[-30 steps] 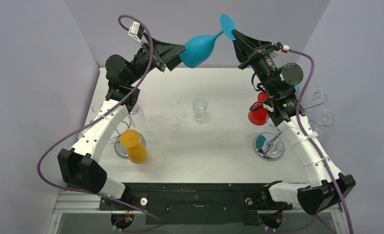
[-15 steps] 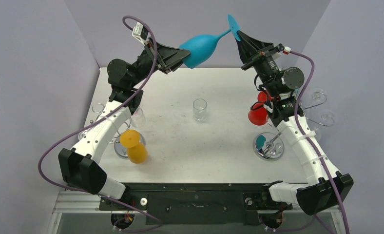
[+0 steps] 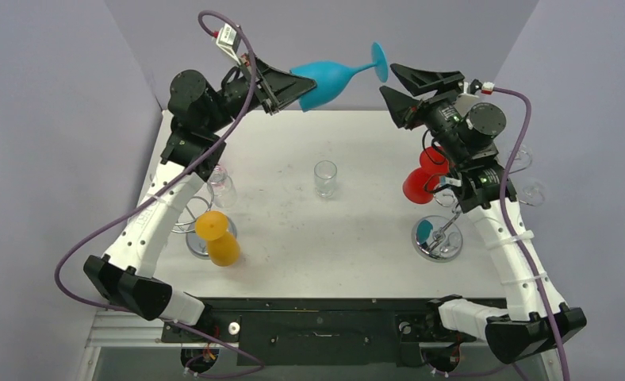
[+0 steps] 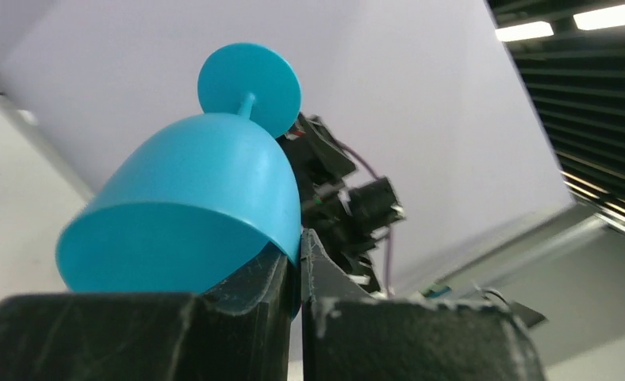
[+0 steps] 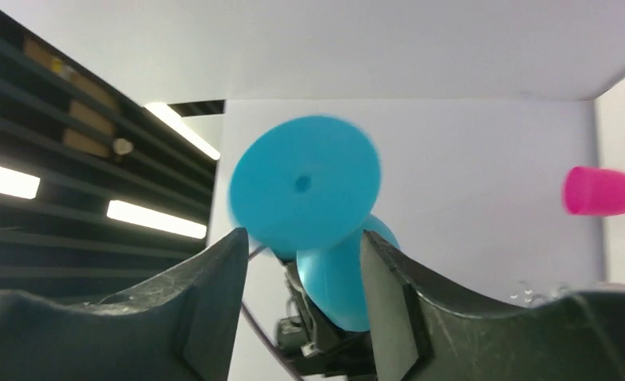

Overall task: Take the wine glass off the wine glass rack
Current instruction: Place the wine glass at the center of the board.

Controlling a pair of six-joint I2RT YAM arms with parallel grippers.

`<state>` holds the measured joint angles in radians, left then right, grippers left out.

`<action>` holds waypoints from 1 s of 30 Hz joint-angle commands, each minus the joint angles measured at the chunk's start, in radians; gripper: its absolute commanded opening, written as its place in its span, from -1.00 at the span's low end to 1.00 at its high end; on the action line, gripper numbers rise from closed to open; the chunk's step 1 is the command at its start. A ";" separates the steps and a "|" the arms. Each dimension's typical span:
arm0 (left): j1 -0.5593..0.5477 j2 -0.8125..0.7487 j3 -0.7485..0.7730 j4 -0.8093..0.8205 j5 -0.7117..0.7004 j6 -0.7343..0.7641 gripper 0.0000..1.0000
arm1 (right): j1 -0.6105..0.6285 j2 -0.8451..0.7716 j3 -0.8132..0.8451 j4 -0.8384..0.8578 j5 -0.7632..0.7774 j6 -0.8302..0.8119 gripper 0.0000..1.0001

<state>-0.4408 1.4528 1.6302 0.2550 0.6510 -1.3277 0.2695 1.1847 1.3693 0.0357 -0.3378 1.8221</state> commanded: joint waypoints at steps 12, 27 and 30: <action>-0.093 0.244 0.597 -1.231 -0.693 0.791 -1.00 | 0.007 -0.212 0.114 -0.655 0.209 -0.728 0.27; -0.133 0.651 0.778 -1.422 -0.917 0.892 -1.00 | 0.068 -0.293 0.192 -0.891 0.232 -0.945 0.28; -0.133 0.693 0.781 -1.416 -0.914 0.896 -1.00 | 0.072 -0.303 0.203 -0.914 0.230 -0.956 0.28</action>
<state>-0.5690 2.1242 2.3554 -1.1530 -0.2295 -0.4614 0.3294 0.9031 1.5284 -0.8375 -0.1253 0.9234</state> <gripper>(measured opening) 0.017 0.640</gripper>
